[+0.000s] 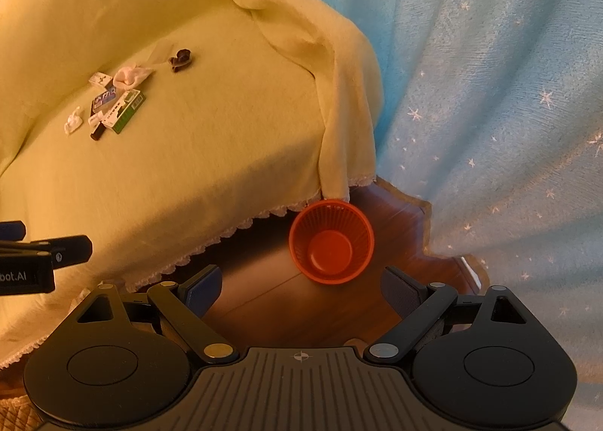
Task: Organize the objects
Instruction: 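Move the right gripper down toward the orange mesh wastebasket on the floor, then close the right gripper on the rim of the orange wastebasket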
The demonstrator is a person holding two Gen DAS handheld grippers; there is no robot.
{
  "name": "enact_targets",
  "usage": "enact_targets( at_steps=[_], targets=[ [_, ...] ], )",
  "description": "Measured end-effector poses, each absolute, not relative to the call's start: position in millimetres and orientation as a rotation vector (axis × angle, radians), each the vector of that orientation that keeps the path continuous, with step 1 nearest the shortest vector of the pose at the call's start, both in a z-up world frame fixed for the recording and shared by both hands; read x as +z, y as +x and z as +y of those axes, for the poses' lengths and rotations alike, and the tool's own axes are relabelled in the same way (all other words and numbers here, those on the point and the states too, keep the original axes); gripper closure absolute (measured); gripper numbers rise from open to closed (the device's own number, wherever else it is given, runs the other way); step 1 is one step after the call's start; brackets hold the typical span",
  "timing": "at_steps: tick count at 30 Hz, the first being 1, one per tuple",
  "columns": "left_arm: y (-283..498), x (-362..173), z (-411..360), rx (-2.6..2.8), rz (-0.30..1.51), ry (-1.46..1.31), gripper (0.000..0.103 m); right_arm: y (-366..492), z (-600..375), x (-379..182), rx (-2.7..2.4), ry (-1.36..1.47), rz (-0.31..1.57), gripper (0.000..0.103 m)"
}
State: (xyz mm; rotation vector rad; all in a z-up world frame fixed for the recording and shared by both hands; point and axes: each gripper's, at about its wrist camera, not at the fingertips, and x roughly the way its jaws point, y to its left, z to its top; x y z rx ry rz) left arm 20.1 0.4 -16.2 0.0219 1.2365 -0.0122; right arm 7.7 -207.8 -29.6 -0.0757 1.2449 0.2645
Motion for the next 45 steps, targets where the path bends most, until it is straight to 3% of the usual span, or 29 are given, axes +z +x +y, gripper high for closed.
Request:
enact_targets(
  at_steps=[11,22,36,45],
  targets=[
    [24.9,-45.2,5.8,-0.003,1.263,0.016,0.001,4.2,-203.4,-59.6,0.310,-0.131,1.269,0.014],
    [29.2,-111.5,8.2,0.014,1.281,0.012,0.001,5.4,-200.1,-129.9,0.440,-0.234,1.259,0.014],
    [41.5,-256.4,4.2,0.044,1.271,0.011,0.001,18.5,-199.4,-291.4,0.690,-0.480,1.180,0.014],
    [42.7,-367.0,1.3,0.036,1.278,-0.006,0.005,20.5,-197.3,-419.8,0.846,-0.644,1.156,0.028]
  ],
)
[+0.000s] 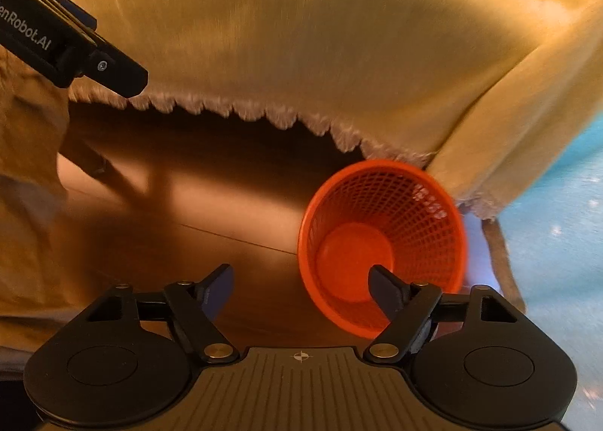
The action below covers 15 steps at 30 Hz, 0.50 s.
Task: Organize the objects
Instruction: 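Close the right gripper on the rim of the orange wastebasket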
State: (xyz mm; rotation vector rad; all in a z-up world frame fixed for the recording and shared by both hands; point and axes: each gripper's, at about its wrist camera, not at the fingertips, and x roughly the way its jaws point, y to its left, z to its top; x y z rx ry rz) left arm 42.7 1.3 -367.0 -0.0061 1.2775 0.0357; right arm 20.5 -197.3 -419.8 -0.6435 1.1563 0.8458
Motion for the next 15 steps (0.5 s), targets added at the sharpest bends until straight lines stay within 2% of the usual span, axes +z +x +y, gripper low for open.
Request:
enact_targets(
  at_steps=[5,15],
  targets=[
    [46.1,-420.4,2.2,0.034,1.281,-0.024,0.006,31.5,-199.6,-473.5,0.874,-0.696,1.132,0.031],
    [49.3,-503.1,-1.2,0.031,1.309,-0.036,0.008,40.4,-206.7,-564.2,1.004,-0.830,1.078,0.062]
  ],
)
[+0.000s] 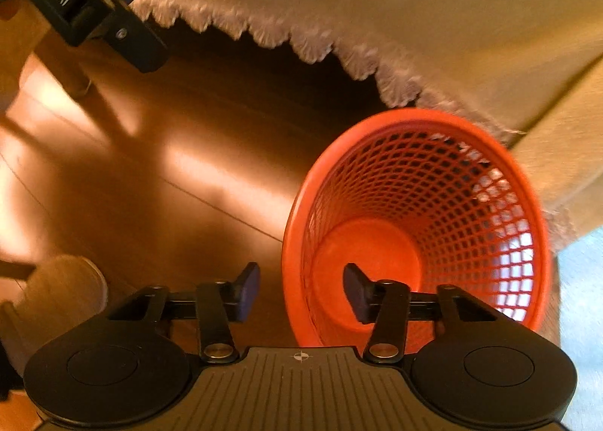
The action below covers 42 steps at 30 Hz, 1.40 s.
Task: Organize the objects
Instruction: 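Close the right gripper on the rim of the orange wastebasket, then lift the wastebasket by its rim and set it on the sofa seat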
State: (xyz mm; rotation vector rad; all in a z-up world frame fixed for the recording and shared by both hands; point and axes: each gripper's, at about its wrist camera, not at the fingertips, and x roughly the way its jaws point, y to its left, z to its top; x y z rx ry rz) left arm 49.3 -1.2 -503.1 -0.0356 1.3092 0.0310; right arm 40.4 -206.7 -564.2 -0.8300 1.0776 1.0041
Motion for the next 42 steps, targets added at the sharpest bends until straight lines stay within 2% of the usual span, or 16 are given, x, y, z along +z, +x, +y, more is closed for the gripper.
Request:
enact_targets(
  at_steps=[6,12,19,24,36,42],
  targets=[
    [51.0,-525.6,-1.9,0.029,1.317,-0.037,0.008,37.6,-205.2,-591.8,1.054,-0.926,1.044,0.080],
    [53.1,-524.9,-3.0,0.016,1.327,-0.031,0.008,33.3,-200.4,-594.6,1.071,-1.024,1.010,0.097],
    [44.4,-480.1,-1.2,0.026,1.359,-0.050,0.008,27.1,-193.9,-554.9,1.114,-1.152,0.978,0.097],
    [41.9,-405.0,0.8,0.054,1.365,-0.081,0.008,22.4,-188.2,-477.3,1.144,-1.216,0.949,0.097],
    [92.7,-159.1,25.9,0.177,1.173,-0.142,0.006,32.5,-166.2,-204.0,1.115,-1.273,0.750,0.097],
    [141.6,-92.4,64.4,0.168,1.056,-0.143,0.005,54.8,-121.6,-145.4,1.073,-1.290,0.669,0.097]
  ],
)
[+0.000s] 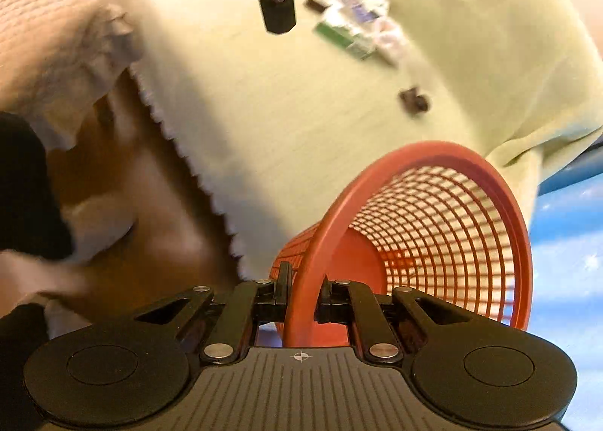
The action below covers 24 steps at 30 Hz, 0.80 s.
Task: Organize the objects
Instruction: 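Lift the wastebasket by its rim and set it on the sofa seat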
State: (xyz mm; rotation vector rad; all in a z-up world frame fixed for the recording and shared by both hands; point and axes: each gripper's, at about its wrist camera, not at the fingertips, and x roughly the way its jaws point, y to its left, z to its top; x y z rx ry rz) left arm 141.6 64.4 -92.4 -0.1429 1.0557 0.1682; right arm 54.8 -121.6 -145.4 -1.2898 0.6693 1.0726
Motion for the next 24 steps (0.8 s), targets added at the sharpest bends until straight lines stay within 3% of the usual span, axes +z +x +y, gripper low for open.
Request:
enact_targets(
  at_steps=[7,15,24],
  targets=[
    [231.7,-75.3,139.6,0.073,1.002,-0.110,0.005,118.0,-38.9,-158.7,0.949,-1.316,0.717,0.097],
    [308.4,-120.0,195.8,-0.071,1.038,-0.036,0.005,190.1,19.8,-211.1,0.710,-1.364,0.888,0.097],
    [321.4,-173.6,203.1,-0.183,1.018,-0.036,0.005,192.7,29.7,-230.1,0.528,-1.275,0.767,0.097]
  ],
)
